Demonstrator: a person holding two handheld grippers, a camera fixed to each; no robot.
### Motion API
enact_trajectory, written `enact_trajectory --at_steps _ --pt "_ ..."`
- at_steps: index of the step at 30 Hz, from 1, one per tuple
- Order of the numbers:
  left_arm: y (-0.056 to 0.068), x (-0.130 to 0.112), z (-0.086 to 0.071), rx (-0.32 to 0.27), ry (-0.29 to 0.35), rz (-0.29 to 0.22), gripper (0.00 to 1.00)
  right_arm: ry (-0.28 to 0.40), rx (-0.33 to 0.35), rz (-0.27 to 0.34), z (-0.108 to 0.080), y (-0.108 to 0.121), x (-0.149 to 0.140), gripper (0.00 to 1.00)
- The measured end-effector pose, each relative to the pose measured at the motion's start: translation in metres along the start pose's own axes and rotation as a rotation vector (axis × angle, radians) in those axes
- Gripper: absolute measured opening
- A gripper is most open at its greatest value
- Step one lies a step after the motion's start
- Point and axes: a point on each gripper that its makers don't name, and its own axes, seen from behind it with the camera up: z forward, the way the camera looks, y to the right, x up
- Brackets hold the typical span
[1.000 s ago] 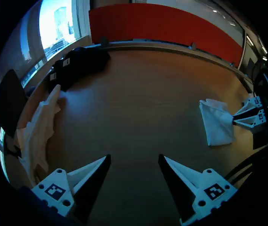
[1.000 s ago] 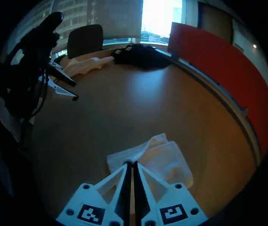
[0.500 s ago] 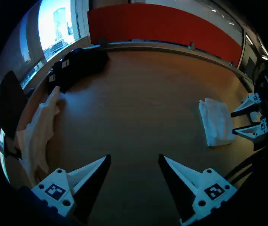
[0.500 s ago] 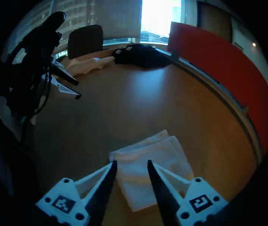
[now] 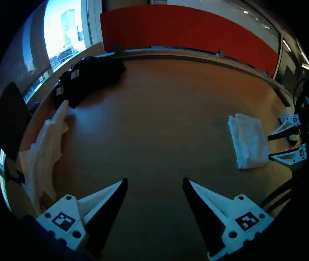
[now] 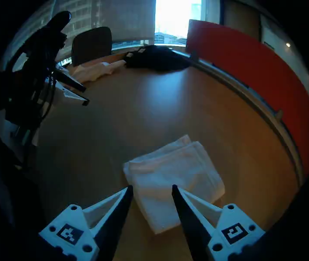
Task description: Fold towel
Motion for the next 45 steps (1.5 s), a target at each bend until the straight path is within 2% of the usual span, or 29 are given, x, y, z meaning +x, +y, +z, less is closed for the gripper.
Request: enact_trajectory --at_steps 18,30,37,45 --pt "0.001 0.001 -0.001 -0.003 0.004 0.008 0.93 -0.071 -0.062 0.068 -0.018 0.007 -0.056 0.69" --pt "0.003 0.0 -0.001 -0.005 0.002 0.01 0.93 -0.094 -0.072 0.106 -0.011 0.007 -0.073 0.65" --pt "0.004 -0.001 -0.001 -0.007 0.002 0.009 0.93 -0.107 -0.066 0.136 -0.004 0.002 -0.082 0.55" --pt "0.003 -0.001 -0.002 -0.007 0.001 0.009 0.93 -0.112 -0.079 0.17 -0.003 0.001 -0.086 0.3"
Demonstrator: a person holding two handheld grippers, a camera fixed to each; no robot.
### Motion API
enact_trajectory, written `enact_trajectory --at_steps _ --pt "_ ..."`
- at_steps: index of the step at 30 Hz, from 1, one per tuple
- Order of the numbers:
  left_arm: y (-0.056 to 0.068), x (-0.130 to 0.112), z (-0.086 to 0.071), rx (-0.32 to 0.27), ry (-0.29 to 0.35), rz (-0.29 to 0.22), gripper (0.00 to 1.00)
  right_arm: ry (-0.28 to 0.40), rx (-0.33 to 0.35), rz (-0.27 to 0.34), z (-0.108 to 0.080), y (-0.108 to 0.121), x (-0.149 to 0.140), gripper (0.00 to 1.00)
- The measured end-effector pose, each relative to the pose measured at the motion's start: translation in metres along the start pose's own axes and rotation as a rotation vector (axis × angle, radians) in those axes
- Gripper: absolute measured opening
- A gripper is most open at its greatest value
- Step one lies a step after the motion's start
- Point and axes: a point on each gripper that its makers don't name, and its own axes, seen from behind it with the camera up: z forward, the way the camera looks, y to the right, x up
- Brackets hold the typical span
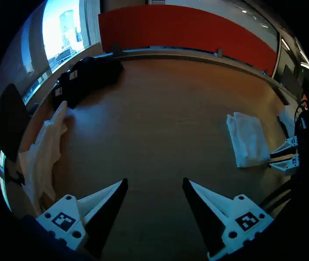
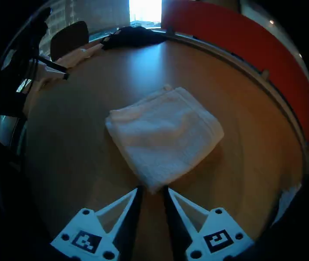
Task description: Fold towel
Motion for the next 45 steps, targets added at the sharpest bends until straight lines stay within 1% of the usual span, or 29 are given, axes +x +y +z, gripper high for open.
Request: enact_trajectory --at_steps 5,8,15,21,27,36,40,45 --pt "-0.001 0.0 0.0 0.0 0.002 0.0 0.93 0.0 -0.004 0.01 -0.001 0.001 -0.002 0.12" --pt "0.0 0.0 -0.001 0.0 0.002 0.001 0.93 0.003 -0.008 0.01 -0.002 0.001 -0.002 0.05" --pt "0.0 -0.001 0.0 -0.003 0.001 0.006 0.93 0.02 -0.016 -0.007 -0.004 0.002 0.005 0.05" --pt "0.001 0.0 0.001 -0.01 0.008 0.003 0.93 0.044 -0.023 -0.021 -0.011 0.006 0.02 0.05" --pt "0.001 0.004 0.003 -0.012 0.024 0.0 0.93 0.084 -0.032 -0.051 -0.026 0.012 0.051 0.05" --pt "0.006 0.008 0.004 -0.022 0.036 0.014 0.93 0.156 -0.031 -0.12 -0.049 0.022 0.115 0.05" --pt "0.007 0.01 0.002 -0.024 0.044 0.019 0.93 0.196 -0.042 -0.15 -0.063 0.027 0.144 0.05" --pt "0.008 0.011 0.0 -0.023 0.052 0.012 0.93 0.25 -0.058 -0.181 -0.084 0.032 0.179 0.05"
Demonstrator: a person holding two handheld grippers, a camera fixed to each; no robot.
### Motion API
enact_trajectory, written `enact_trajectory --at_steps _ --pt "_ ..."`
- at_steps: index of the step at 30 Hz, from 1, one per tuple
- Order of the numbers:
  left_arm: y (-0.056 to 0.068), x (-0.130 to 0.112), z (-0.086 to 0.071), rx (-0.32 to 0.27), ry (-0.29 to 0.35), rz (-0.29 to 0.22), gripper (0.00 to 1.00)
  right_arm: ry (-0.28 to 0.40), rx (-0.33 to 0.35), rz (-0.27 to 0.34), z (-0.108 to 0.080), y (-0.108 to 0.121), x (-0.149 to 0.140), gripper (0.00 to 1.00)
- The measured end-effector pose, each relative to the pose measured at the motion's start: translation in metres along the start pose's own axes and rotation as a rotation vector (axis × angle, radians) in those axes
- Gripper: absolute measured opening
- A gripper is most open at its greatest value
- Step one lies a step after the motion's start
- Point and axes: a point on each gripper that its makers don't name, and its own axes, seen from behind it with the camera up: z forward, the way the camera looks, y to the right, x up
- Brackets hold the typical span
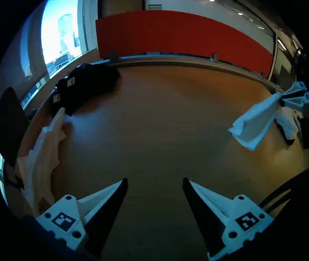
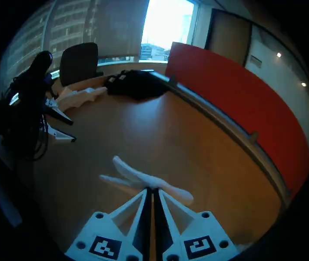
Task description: Fold towel
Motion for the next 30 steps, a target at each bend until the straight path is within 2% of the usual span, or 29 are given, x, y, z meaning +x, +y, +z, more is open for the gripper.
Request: enact_trajectory --at_steps 3,9,24,30 --pt "0.003 0.002 -0.001 -0.007 0.005 -0.003 0.93 0.028 -0.001 -0.012 -0.008 0.005 0.018 0.05" --pt "0.007 0.007 -0.002 -0.017 0.017 0.005 0.93 0.051 -0.018 -0.012 -0.02 0.017 0.034 0.05" --pt "0.01 0.011 0.001 -0.023 0.015 0.01 0.93 0.074 -0.046 0.046 -0.038 0.052 0.036 0.06" --pt "0.011 0.013 0.003 -0.021 0.013 0.011 0.93 0.061 -0.054 0.05 -0.047 0.068 0.026 0.06"
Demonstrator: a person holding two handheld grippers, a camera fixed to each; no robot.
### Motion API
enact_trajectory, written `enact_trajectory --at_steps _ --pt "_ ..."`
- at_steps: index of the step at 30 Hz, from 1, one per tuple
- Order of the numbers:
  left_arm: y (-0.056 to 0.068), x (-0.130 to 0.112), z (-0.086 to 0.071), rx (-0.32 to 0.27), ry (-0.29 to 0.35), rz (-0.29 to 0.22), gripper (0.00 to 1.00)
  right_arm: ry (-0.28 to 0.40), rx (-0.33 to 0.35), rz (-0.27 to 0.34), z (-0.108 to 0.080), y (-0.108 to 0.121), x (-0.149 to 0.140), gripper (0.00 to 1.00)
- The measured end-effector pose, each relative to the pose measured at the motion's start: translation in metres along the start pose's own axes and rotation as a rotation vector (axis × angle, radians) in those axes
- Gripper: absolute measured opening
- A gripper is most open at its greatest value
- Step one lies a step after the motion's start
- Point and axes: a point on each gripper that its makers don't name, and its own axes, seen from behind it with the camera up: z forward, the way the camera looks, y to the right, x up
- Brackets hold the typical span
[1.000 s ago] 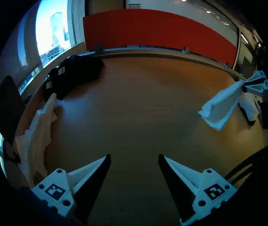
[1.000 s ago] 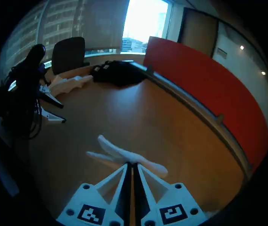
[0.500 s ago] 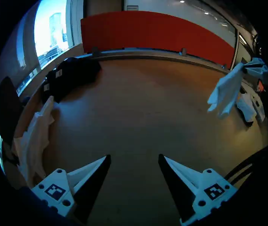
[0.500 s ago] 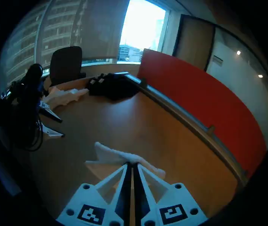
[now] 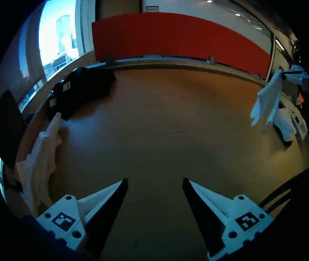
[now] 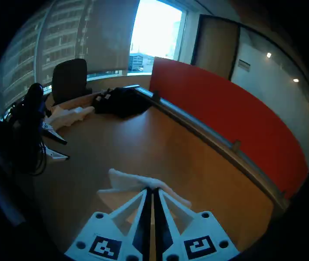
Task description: Fold towel
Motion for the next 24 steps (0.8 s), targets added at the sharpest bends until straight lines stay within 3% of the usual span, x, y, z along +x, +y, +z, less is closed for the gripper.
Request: enact_trajectory --at_steps 14,24 --pt "0.002 0.002 0.003 0.006 -0.008 0.003 0.93 -0.014 -0.046 0.027 -0.021 0.055 -0.02 0.06" --pt "0.004 0.003 0.004 0.01 -0.014 0.008 0.93 -0.047 -0.097 0.046 -0.048 0.105 -0.046 0.06"
